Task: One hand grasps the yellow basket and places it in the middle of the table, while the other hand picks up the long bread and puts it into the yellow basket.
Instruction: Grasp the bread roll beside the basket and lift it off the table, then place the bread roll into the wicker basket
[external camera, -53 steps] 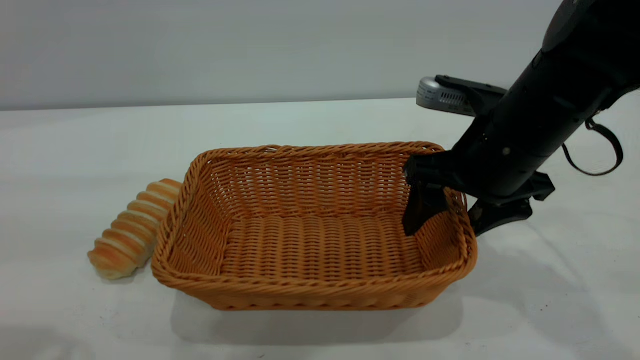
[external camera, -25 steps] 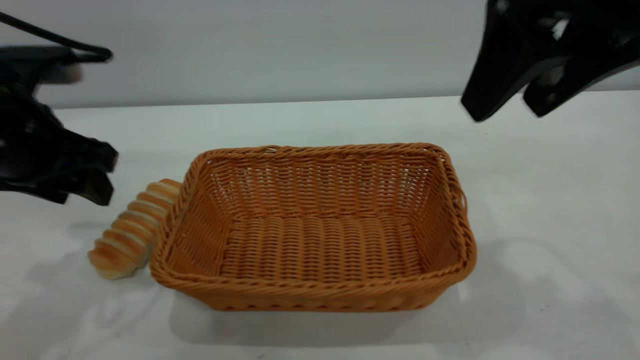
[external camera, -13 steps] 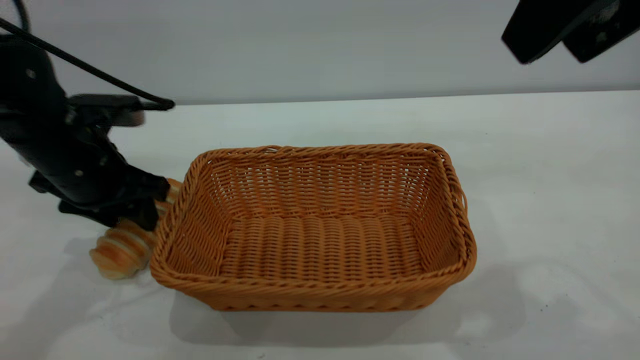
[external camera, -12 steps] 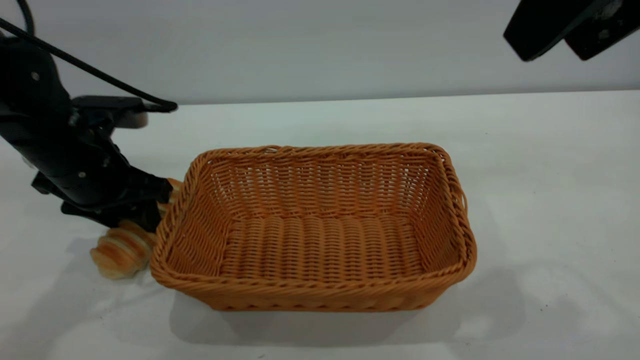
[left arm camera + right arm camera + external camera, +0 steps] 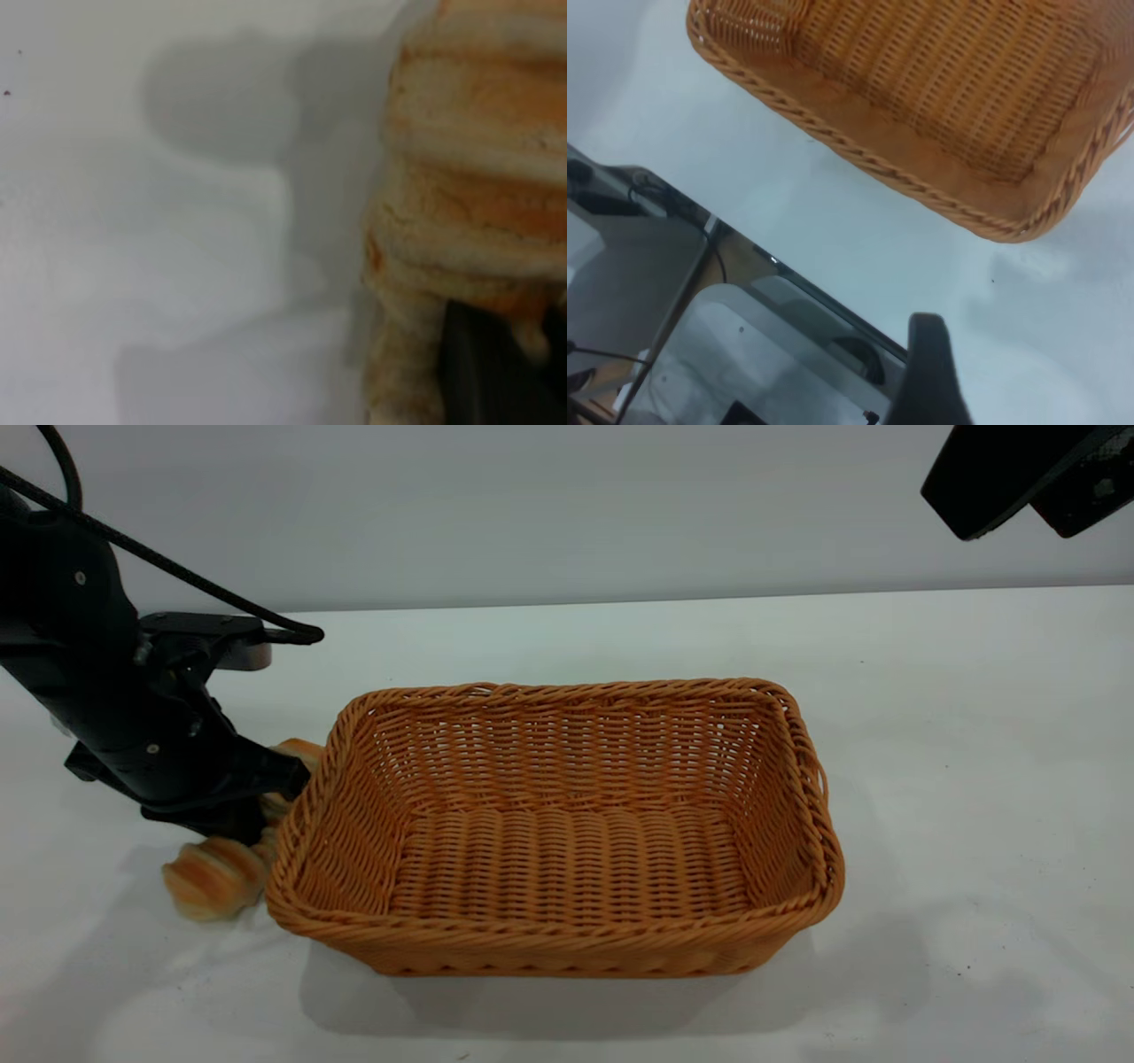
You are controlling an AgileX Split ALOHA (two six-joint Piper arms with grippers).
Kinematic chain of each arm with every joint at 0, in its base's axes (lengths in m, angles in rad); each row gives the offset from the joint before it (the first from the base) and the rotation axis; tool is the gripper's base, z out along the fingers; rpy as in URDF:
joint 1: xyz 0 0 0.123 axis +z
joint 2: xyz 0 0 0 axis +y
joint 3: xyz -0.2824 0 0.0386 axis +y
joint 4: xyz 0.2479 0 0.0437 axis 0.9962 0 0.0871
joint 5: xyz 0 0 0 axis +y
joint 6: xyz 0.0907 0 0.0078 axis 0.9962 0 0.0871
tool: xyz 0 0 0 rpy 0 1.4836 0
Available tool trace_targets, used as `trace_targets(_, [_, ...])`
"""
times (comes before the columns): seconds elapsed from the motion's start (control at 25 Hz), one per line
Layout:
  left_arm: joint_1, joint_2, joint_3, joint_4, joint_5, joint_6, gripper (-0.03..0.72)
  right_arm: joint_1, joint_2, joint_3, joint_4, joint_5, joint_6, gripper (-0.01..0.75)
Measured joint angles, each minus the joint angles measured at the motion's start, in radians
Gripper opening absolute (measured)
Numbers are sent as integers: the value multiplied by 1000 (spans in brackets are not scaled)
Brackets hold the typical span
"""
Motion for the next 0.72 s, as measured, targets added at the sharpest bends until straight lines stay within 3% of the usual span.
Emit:
trace_targets(0.16, [0, -78, 4, 20, 119, 2, 82, 0, 0, 1, 0, 5, 0, 589])
trace_targets(0.44, [-13, -327, 4, -5, 177, -20, 82, 0, 0, 1, 0, 29, 0, 589])
trace_targets(0.72, [-164, -403, 5, -75, 175, -24, 82, 0, 0, 1, 0, 31, 0, 589])
